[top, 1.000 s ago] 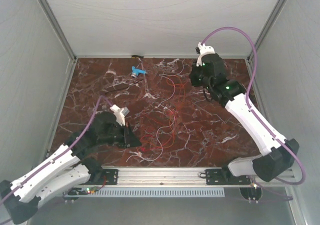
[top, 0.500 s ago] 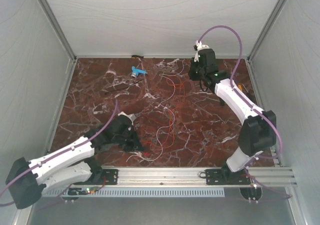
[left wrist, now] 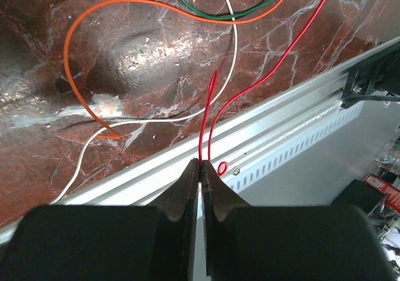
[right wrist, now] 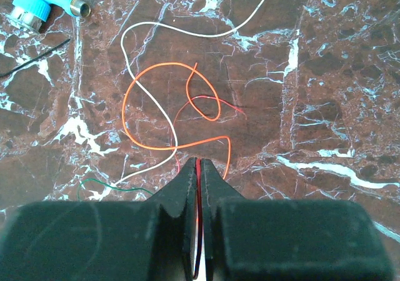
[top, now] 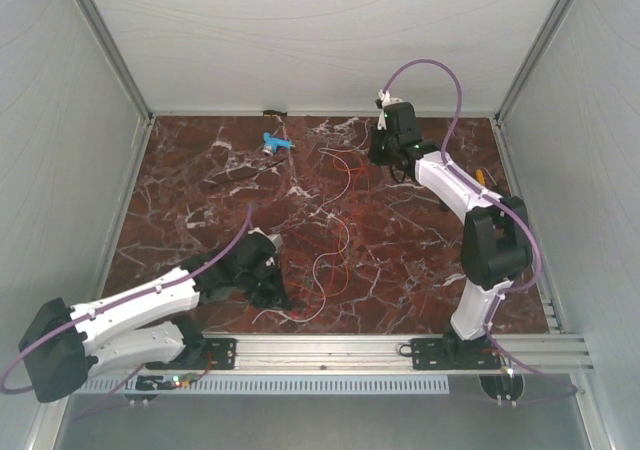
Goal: Zip-tie the wires
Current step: Straighten the cable at the center of the board.
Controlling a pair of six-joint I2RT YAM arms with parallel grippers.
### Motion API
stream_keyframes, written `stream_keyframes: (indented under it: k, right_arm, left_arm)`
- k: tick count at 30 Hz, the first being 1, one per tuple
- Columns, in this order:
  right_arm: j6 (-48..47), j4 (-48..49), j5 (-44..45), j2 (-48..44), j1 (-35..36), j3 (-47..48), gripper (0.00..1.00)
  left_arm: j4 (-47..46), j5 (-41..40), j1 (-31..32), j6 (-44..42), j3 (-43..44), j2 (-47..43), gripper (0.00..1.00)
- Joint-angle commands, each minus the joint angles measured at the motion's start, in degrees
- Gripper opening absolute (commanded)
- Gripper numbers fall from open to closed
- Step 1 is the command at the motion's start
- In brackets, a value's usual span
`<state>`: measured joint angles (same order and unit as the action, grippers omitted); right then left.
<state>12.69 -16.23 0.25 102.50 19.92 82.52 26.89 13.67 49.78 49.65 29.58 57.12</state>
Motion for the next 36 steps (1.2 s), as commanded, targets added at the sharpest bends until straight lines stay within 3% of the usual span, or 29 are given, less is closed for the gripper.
stream_keyframes:
  k: [1,13,26,36]
  right_arm:
    - [-1.17,2.59,-1.31,1.39,-0.38,2.12,0.0]
    - [-2.43,1.96,-2.16,1.01,-0.45,5.29,0.0]
    - [-2.13,-0.09,-3.6,8.2,-0.41,10.42,0.0]
    - [-1.79,-1.18,-5.83,13.29,-0.41,11.4,0.0]
  left_arm:
    - [2.04,0.47,0.91,-0.61,3.83,-0.21,0.0]
    - [4.13,1.63,1.07,-1.84,6.36,-1.41,0.0]
    - [2.71,7.06,1.44,-1.76,1.09,3.57,0.0]
    - [2.3,7.73,2.02,-2.83,1.78,8.36,0.0]
